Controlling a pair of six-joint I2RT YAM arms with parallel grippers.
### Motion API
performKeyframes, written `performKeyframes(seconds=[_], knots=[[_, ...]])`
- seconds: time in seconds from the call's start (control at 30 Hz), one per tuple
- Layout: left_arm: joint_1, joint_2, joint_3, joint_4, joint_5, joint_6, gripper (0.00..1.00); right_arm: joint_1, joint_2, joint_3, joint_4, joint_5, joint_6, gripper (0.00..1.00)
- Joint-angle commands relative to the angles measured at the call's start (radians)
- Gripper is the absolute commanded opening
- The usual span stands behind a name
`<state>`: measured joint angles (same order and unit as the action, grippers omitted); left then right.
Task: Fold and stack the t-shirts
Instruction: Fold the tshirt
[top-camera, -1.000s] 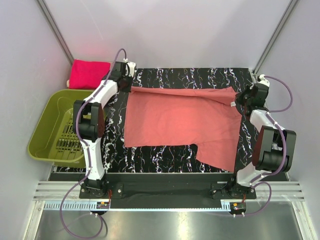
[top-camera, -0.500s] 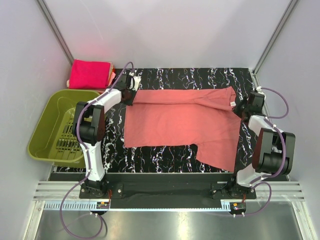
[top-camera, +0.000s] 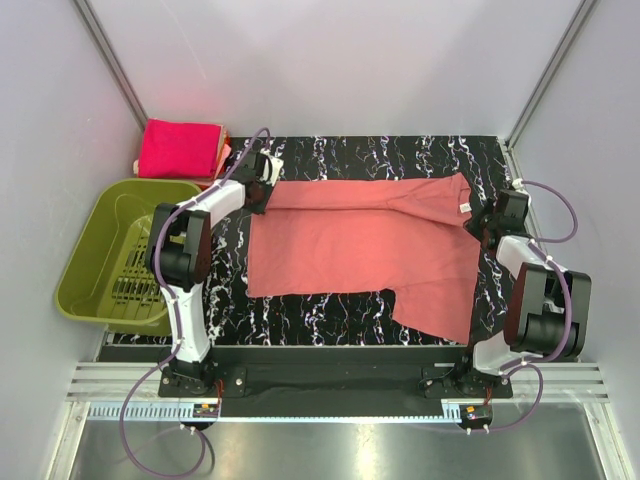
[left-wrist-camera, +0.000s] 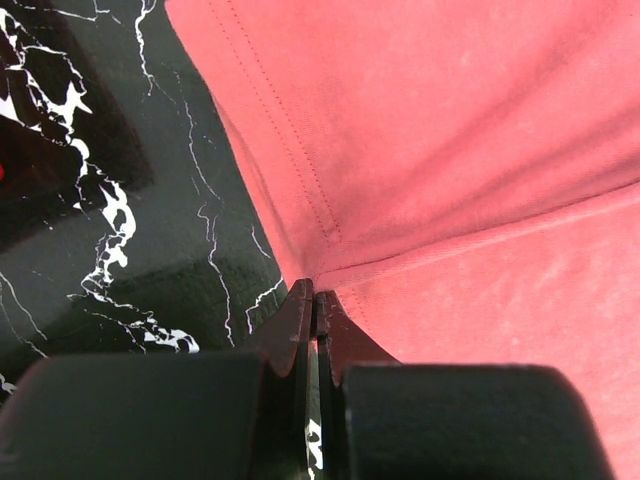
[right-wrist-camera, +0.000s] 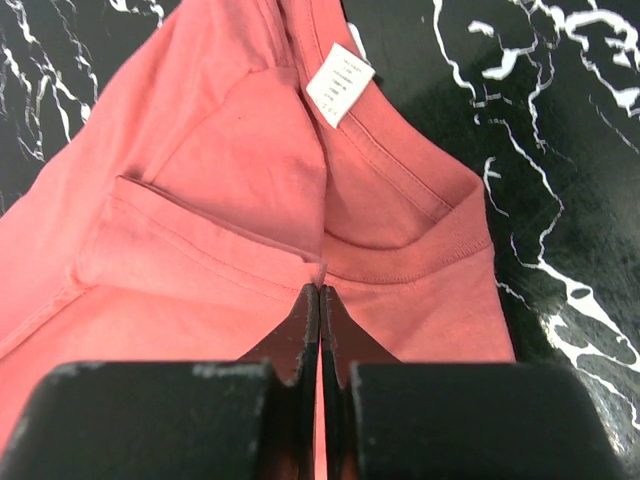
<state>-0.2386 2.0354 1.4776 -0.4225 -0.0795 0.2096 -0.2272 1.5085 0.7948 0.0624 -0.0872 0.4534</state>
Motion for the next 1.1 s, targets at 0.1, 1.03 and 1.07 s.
performKeyframes(seconds=[0.1,1.03,1.07], knots=[[-0.014,-0.063,-0.016,0.033,-0.077,0.017,0.0,0.003,-0.06,-0.019,-0.003,0.023,-0.004,0.0],[-0.057,-0.204,-0.03,-0.151,-0.001,-0.206,0.35,0.003,-0.124,0.136,-0.372,-0.04,0.039,0.43],[-0.057,-0.195,-0.02,-0.151,0.023,-0.234,0.36,0.005,-0.104,0.155,-0.372,-0.063,0.038,0.43]])
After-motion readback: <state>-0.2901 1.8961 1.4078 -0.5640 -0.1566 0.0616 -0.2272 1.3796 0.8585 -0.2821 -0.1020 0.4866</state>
